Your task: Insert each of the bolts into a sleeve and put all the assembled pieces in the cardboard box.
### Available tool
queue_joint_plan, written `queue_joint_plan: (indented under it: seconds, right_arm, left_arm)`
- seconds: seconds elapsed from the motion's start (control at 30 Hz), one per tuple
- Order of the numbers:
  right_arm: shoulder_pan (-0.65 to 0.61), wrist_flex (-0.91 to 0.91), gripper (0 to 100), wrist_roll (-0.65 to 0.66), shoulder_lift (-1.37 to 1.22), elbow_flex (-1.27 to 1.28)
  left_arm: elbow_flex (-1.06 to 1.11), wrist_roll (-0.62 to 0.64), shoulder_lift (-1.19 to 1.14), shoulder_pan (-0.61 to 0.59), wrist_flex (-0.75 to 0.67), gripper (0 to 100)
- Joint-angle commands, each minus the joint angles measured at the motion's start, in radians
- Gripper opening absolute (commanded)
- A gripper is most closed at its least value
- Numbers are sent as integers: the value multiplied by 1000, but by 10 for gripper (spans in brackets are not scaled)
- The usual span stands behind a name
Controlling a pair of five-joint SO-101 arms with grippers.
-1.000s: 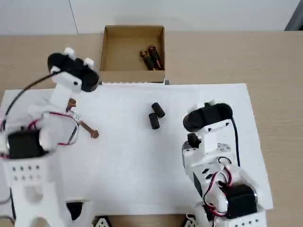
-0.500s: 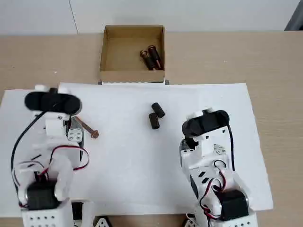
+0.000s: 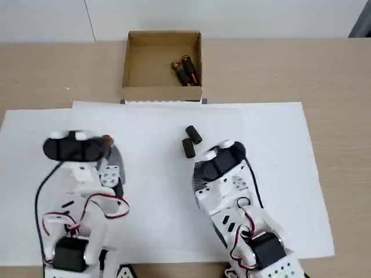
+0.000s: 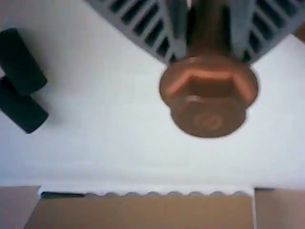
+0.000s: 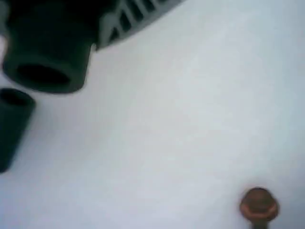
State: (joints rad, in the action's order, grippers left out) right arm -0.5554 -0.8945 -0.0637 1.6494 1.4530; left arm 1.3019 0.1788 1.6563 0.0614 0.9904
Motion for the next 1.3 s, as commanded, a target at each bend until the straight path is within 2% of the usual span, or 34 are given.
queue_joint_plan:
  seconds: [0.0,0.1,0.3,0.4,0.5,0.63,0.8,1.0,1.27]
  right_arm:
    - [-48,91,2,15,7,21]
    - [-76,151,2,15,7,54]
    - [-142,186,2,15,8,84]
    - [-171,228,2,21,8,109]
    - [-193,285,2,87,8,150]
    - [-197,335,2,129,8,183]
    - [-197,338,2,132,8,181]
    - [-194,375,2,213,10,180]
    - [-193,447,2,215,10,186]
  left_arm:
    - [84,2,132,74,-72,5]
    - [136,23,169,144,-94,5]
    - [154,281,150,235,-201,5]
    - [174,321,150,284,-276,5]
    - [191,358,150,325,-356,5]
    - [199,373,150,359,-407,5]
    - [200,373,150,356,-404,5]
    - [200,373,150,356,-407,5]
    - [200,373,150,318,-414,5]
